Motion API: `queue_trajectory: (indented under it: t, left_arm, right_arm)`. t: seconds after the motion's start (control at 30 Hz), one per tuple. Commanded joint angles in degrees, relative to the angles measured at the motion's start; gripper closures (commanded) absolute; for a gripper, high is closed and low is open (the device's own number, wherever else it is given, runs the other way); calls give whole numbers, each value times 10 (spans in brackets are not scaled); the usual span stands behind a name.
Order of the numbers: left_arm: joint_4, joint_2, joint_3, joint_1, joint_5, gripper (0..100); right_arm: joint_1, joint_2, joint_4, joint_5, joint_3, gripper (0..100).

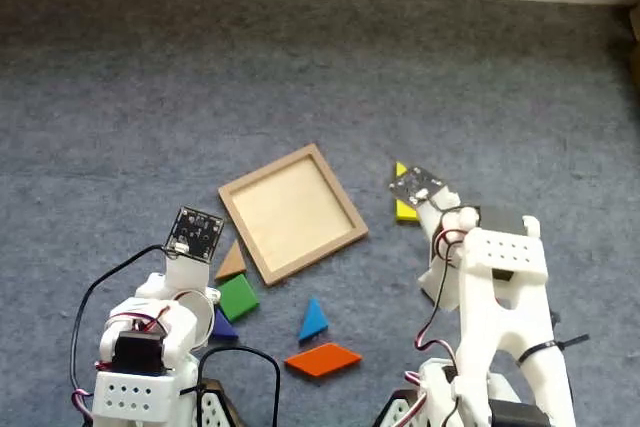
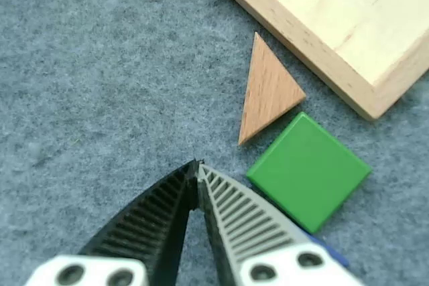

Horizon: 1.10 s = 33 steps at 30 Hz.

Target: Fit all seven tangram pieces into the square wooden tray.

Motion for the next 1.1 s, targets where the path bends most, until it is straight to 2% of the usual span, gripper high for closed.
queue_trajectory:
  t: [0.0,0.27,0.37,0.43,0.57,0.97,1.07]
  left_arm:
    - [2,-22,11,7,-5,995]
    - [2,-22,11,7,-5,995]
    - [2,-22,11,7,-5,995]
    - [2,-22,11,7,-5,995]
    - [2,-22,11,7,-5,995]
    - [2,-22,11,7,-5,995]
    - [2,-22,11,7,-5,995]
  right_arm:
    - [7,-8,-15,15,4,604]
    - [10,-4,-160,11,111,599]
    - [10,-4,-196,-15,137,601]
    - [7,-4,-213,-18,145,631]
    - [6,-4,-218,-18,147,733]
    - [4,-11,-189,-23,141,774]
    - [-21,-8,-189,-34,133,779]
